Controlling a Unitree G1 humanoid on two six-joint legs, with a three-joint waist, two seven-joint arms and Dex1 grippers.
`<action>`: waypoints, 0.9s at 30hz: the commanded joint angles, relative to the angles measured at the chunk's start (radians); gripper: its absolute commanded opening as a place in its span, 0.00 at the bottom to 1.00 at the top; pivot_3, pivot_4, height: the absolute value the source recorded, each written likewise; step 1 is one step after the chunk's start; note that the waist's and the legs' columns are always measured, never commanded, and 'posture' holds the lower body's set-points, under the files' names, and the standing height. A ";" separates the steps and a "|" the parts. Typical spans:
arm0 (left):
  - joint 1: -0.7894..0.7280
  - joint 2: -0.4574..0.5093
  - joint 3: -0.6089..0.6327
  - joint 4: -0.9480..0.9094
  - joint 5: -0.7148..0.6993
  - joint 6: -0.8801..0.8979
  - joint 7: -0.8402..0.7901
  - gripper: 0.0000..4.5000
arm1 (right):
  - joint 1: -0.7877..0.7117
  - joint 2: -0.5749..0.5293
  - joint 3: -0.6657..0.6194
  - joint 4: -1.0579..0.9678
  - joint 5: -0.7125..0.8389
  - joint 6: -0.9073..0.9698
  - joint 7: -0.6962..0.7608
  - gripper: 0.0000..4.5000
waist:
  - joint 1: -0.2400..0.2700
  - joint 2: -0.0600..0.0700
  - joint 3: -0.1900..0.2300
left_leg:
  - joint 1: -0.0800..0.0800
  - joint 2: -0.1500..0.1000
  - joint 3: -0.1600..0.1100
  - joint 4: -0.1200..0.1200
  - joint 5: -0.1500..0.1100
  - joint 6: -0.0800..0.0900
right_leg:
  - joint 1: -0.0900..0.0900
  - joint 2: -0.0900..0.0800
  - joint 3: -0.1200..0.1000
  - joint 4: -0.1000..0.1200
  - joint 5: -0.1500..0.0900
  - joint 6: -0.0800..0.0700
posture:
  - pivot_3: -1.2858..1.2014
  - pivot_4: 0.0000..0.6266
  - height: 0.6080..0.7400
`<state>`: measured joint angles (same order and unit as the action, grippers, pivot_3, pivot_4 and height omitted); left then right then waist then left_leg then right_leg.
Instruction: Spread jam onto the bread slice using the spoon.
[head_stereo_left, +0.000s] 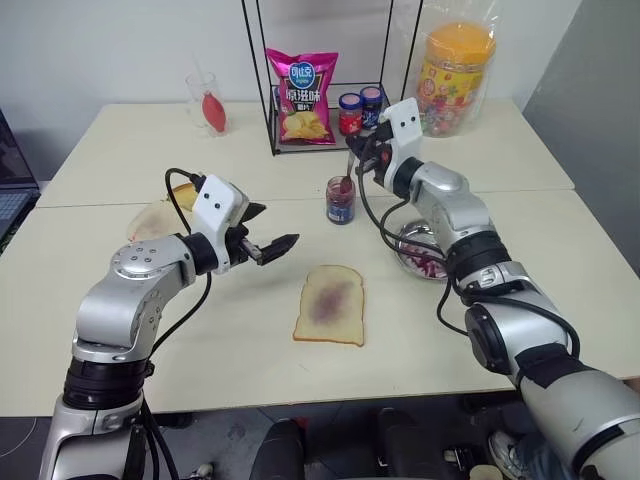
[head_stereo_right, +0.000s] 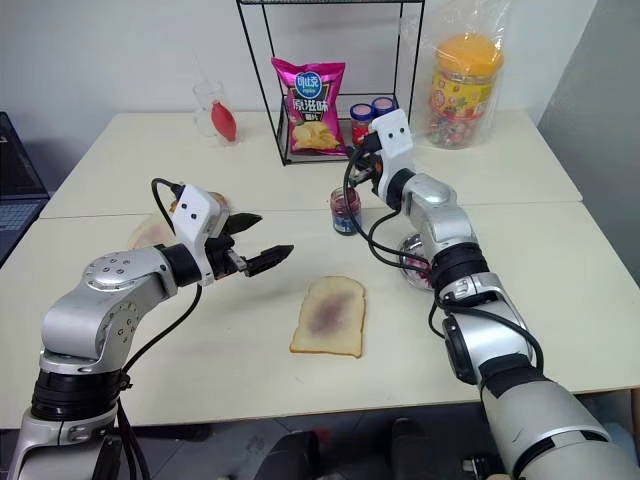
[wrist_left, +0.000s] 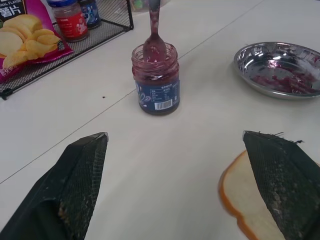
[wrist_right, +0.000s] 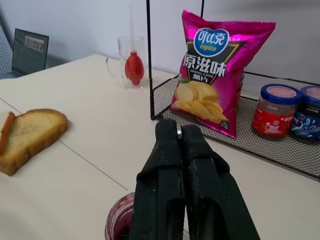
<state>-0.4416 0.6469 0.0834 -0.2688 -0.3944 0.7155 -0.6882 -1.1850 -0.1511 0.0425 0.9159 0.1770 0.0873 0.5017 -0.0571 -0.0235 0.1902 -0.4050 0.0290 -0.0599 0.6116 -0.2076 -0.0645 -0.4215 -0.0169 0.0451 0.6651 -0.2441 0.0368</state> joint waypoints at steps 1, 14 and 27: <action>-0.020 0.011 0.024 -0.023 -0.005 -0.015 0.007 1.00 | -0.051 0.016 -0.017 0.045 -0.021 -0.046 -0.003 0.01 | 0.000 0.000 0.000 | 0.000 0.000 0.000 0.000 0.000 0.000 | 0.000 0.000 0.000 0.000 0.000 0.000 | 0.52 0.24 1.00; -0.021 0.008 0.007 -0.018 0.008 -0.030 0.010 1.00 | -0.087 0.068 -0.178 0.114 0.077 0.117 -0.058 0.01 | 0.000 0.000 0.000 | 0.000 0.000 0.000 0.000 0.000 0.000 | 0.000 0.000 0.000 0.000 0.000 0.000 | 0.52 0.24 1.00; -0.030 -0.002 -0.005 -0.002 0.012 -0.043 0.007 1.00 | -0.127 0.070 -0.360 0.111 0.218 0.288 -0.144 0.01 | 0.000 0.000 0.000 | 0.000 0.000 0.000 0.000 0.000 0.000 | 0.000 0.000 0.000 0.000 0.000 0.000 | 0.52 0.24 1.00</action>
<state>-0.4468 0.6416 0.0761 -0.2633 -0.3867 0.6908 -0.6853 -1.2789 -0.0784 -0.2968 1.0530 0.3719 0.3698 0.3620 -0.0572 -0.0234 0.1903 -0.4047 0.0290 -0.0598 0.6116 -0.2077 -0.0644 -0.4212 -0.0169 0.0451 0.6654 -0.2440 0.0367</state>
